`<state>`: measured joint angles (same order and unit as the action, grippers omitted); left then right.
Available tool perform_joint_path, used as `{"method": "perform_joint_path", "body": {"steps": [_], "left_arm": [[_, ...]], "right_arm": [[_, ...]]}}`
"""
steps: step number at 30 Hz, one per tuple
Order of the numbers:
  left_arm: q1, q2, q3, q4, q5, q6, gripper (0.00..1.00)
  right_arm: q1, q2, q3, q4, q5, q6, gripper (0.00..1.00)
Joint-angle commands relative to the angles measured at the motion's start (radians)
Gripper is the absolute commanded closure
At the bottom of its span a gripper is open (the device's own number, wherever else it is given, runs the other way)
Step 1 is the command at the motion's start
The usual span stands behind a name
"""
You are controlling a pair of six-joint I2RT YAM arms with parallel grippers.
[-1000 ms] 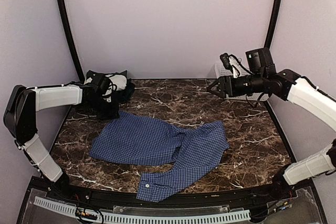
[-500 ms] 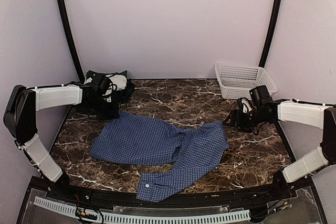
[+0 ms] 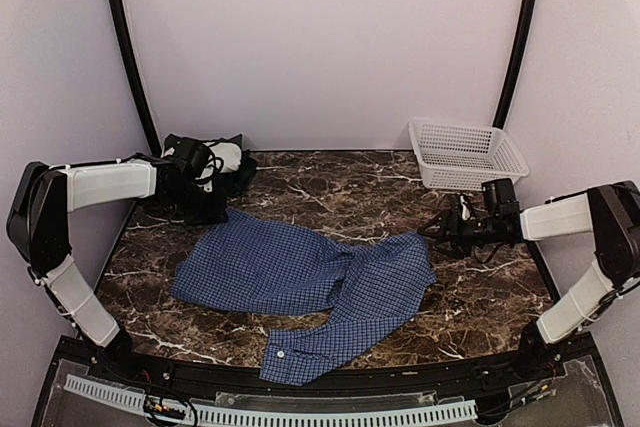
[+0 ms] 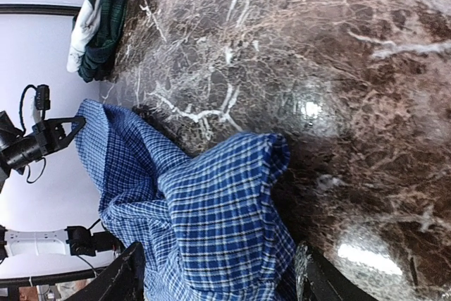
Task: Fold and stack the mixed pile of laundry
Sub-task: Adjust the crumpled shirt at the center of the board, then pick up the crumpled shirt from the center of the board.
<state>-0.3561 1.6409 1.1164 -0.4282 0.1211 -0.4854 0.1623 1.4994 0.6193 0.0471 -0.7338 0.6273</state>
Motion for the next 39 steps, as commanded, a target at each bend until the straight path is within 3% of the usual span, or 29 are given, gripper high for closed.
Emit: {"method": "perform_joint_path", "body": {"steps": [1,5,15,27,33,39], "left_arm": [[0.006,-0.018,0.034,-0.016,0.002,0.013,1.00],[0.006,-0.019,0.035,-0.016,0.006,0.014,1.00],[0.006,-0.012,0.033,-0.011,0.004,0.019,1.00],[0.006,-0.019,0.022,-0.009,-0.007,0.013,1.00],[0.006,-0.018,0.023,-0.005,-0.002,0.013,1.00],[0.006,-0.017,0.020,-0.005,0.006,0.013,1.00]], "right_arm": [[-0.007,0.048,-0.005,0.145,-0.111,0.049,0.31],[-0.030,0.084,-0.018,0.150,-0.072,0.047,0.30],[-0.032,0.101,-0.059,0.299,-0.227,0.086,0.38],[-0.032,-0.107,-0.071,0.245,-0.294,0.137,0.70],[-0.032,-0.091,-0.094,0.203,-0.307,0.092,0.70],[-0.035,-0.077,-0.123,0.153,-0.240,0.011,0.61]]}}
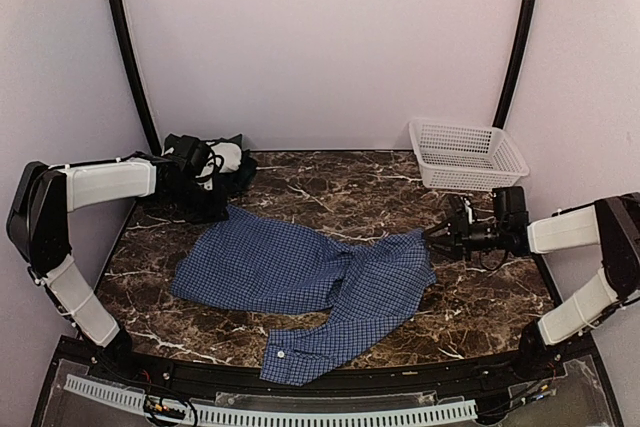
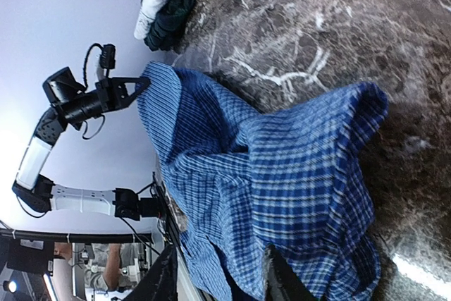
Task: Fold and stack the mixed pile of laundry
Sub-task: Pick up the crumpled shirt from the center of the board.
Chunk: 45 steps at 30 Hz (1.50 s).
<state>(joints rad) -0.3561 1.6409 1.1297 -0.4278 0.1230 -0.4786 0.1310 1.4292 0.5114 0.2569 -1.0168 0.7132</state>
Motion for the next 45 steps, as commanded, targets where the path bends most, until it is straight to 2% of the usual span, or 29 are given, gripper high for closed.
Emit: {"method": "perform_joint_path", "body": {"steps": [1,6,10,12,16,20,23,27,29,36,40,43,45], "left_arm": [[0.006,-0.017,0.008,-0.004,0.004,0.006,1.00],[0.006,-0.020,0.008,-0.007,0.005,0.010,1.00],[0.006,-0.023,0.010,-0.009,0.007,0.011,1.00],[0.006,-0.025,0.008,-0.007,0.007,0.011,1.00],[0.006,-0.024,0.007,-0.008,0.009,0.012,1.00],[0.006,-0.021,0.005,-0.003,0.009,0.009,1.00],[0.006,-0.018,0.005,0.000,0.014,0.006,1.00],[0.006,-0.015,0.004,0.001,0.017,0.006,1.00],[0.006,-0.015,0.005,0.002,0.016,0.007,1.00],[0.006,-0.013,0.006,-0.002,0.013,0.011,1.00],[0.006,-0.012,0.007,-0.001,0.013,0.010,1.00],[0.006,-0.010,0.008,-0.004,0.013,0.009,1.00],[0.006,-0.008,0.012,-0.006,0.013,0.010,1.00]], "right_arm": [[-0.009,-0.022,-0.020,-0.068,0.066,-0.080,0.58],[-0.038,0.004,-0.039,-0.039,0.087,-0.081,0.40],[-0.037,0.095,-0.051,0.078,0.055,-0.037,0.23],[-0.038,0.129,-0.052,0.129,0.033,-0.021,0.20],[-0.035,0.162,-0.053,0.211,-0.005,0.012,0.25],[-0.024,0.142,-0.066,0.274,-0.040,0.063,0.37],[-0.008,0.096,-0.063,0.243,-0.041,0.068,0.44],[0.002,0.058,-0.069,0.229,-0.055,0.078,0.60],[0.008,0.051,-0.081,0.250,-0.072,0.094,0.64],[0.050,0.069,-0.107,0.276,-0.073,0.087,0.52],[0.054,0.163,-0.128,0.357,-0.076,0.086,0.45],[0.054,0.219,-0.145,0.422,-0.085,0.106,0.34],[0.056,0.227,-0.160,0.471,-0.092,0.138,0.31]]}}
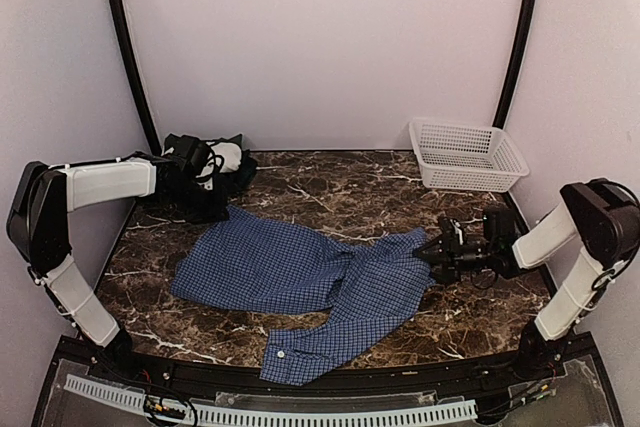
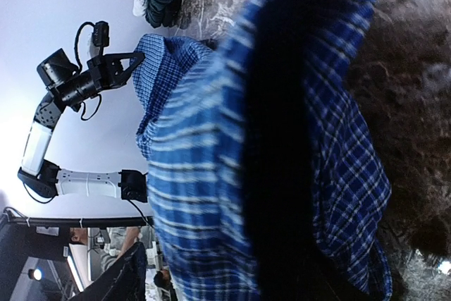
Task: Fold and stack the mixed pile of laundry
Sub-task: Pick up the crumpled shirt from the center of the board.
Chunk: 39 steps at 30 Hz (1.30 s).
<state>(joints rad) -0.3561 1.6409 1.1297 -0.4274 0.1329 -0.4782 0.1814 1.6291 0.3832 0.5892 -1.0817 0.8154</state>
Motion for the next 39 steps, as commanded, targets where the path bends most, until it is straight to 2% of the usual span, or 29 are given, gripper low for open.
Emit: {"method": "perform_joint_path", "body": {"steps": [1,3,9,12,16,18,22,24,25,26,28,29,30,33,35,37,38,39], "left_arm": [[0.006,-0.008,0.013,-0.007,0.001,0.010,1.00],[0.006,-0.009,0.015,-0.009,0.000,0.011,1.00],[0.006,-0.010,0.014,-0.011,-0.002,0.012,1.00],[0.006,-0.015,0.009,-0.010,-0.002,0.011,1.00],[0.006,-0.031,-0.006,0.001,0.001,0.005,1.00],[0.006,-0.040,-0.014,0.012,0.007,0.002,1.00],[0.006,-0.044,-0.023,0.022,0.019,0.002,0.99],[0.006,-0.044,-0.026,0.023,0.022,0.004,0.93],[0.007,-0.044,-0.027,0.023,0.021,0.004,0.86],[0.008,-0.044,-0.028,0.021,0.025,0.005,0.83],[0.009,-0.046,-0.028,0.020,0.027,0.003,0.73],[0.015,-0.050,-0.029,0.022,0.037,0.001,0.71],[0.020,-0.054,-0.034,0.025,0.047,-0.003,0.68],[0.051,-0.089,-0.068,0.054,0.098,-0.012,0.66],[0.060,-0.123,-0.092,0.074,0.117,-0.004,0.70],[0.061,-0.154,-0.121,0.101,0.151,0.010,0.83],[0.061,-0.164,-0.134,0.113,0.166,0.008,0.94],[0.062,-0.179,-0.159,0.138,0.205,0.005,0.97]], "right_arm": [[0.006,0.024,-0.036,0.146,-0.030,0.043,0.30],[0.005,0.001,-0.046,0.148,-0.029,0.047,0.31],[0.011,-0.161,-0.007,0.010,-0.012,0.030,0.46],[0.013,-0.222,0.033,-0.076,-0.010,0.011,0.58],[0.014,-0.251,0.062,-0.135,-0.014,-0.002,0.68],[0.016,-0.244,0.075,-0.171,-0.010,-0.022,0.69],[0.035,-0.193,0.071,-0.167,0.000,-0.036,0.64],[0.050,-0.168,0.062,-0.153,0.005,-0.035,0.65],[0.056,-0.158,0.058,-0.147,0.008,-0.037,0.67],[0.060,-0.149,0.053,-0.139,0.010,-0.038,0.71],[0.058,-0.136,0.055,-0.159,0.012,-0.062,0.86],[0.053,-0.138,0.071,-0.200,0.016,-0.083,0.97],[0.044,-0.145,0.079,-0.231,0.019,-0.098,1.00],[0.016,-0.217,0.112,-0.351,0.032,-0.148,1.00],[0.001,-0.278,0.130,-0.439,0.049,-0.181,1.00],[-0.018,-0.334,0.143,-0.512,0.062,-0.207,1.00],[-0.033,-0.357,0.147,-0.537,0.062,-0.213,1.00],[-0.049,-0.384,0.151,-0.557,0.062,-0.218,1.00]]}}
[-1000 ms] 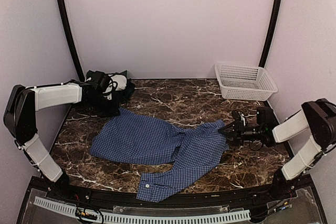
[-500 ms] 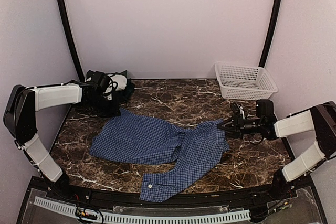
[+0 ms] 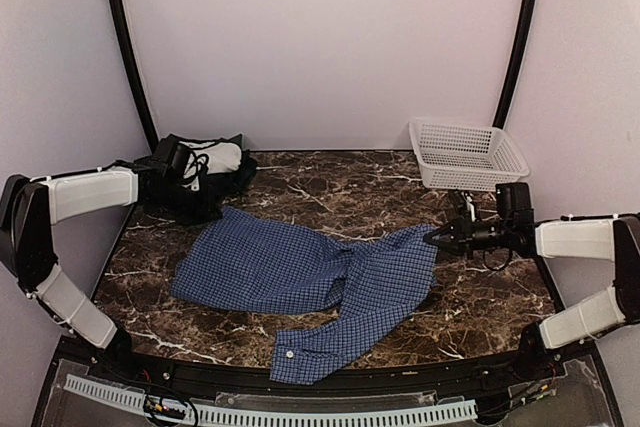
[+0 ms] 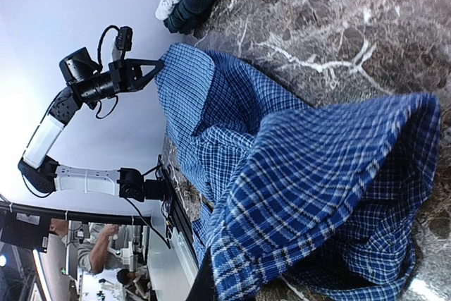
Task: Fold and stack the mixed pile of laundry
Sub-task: Pick up the crumpled shirt from the center of the board.
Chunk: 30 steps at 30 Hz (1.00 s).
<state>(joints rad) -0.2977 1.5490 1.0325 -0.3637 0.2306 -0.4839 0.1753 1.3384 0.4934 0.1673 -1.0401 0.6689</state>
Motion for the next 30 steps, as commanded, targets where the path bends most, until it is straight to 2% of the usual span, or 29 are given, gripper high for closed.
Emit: {"method": "perform_joint_path", "body": {"steps": [1,7,11,13,16,17,19,20,22,25,30], "left_arm": [[0.002,-0.094,-0.074,0.085,0.126,0.007,1.00],[-0.006,-0.172,-0.197,0.110,0.169,-0.070,1.00],[-0.108,-0.230,-0.268,0.080,0.104,-0.119,1.00],[-0.177,-0.223,-0.293,0.050,0.078,-0.145,1.00],[-0.206,-0.231,-0.311,-0.006,0.026,-0.174,0.99],[-0.207,-0.263,-0.320,-0.024,-0.020,-0.179,0.96],[-0.199,-0.336,-0.316,-0.040,-0.098,-0.178,0.73],[-0.194,-0.358,-0.308,-0.042,-0.120,-0.169,0.55],[-0.161,-0.401,-0.274,-0.039,-0.153,-0.151,0.41],[-0.069,-0.368,-0.201,-0.031,-0.138,-0.117,0.35],[-0.004,-0.196,-0.119,0.027,-0.002,-0.052,0.35]], "right_arm": [[-0.061,-0.110,0.048,-0.157,0.025,-0.080,1.00],[-0.164,-0.132,0.091,-0.265,0.040,-0.136,1.00],[-0.259,-0.146,0.095,-0.308,0.055,-0.158,1.00],[-0.269,-0.141,0.087,-0.317,0.055,-0.164,1.00],[-0.270,-0.133,0.071,-0.322,0.052,-0.172,1.00],[-0.272,-0.135,0.066,-0.328,0.060,-0.176,1.00],[-0.279,-0.145,0.059,-0.348,0.093,-0.187,1.00],[-0.287,-0.150,0.056,-0.355,0.103,-0.193,1.00],[-0.302,-0.154,0.053,-0.358,0.107,-0.190,1.00],[-0.313,-0.156,0.051,-0.348,0.106,-0.178,1.00],[-0.316,-0.134,0.066,-0.343,0.088,-0.178,1.00]]}}
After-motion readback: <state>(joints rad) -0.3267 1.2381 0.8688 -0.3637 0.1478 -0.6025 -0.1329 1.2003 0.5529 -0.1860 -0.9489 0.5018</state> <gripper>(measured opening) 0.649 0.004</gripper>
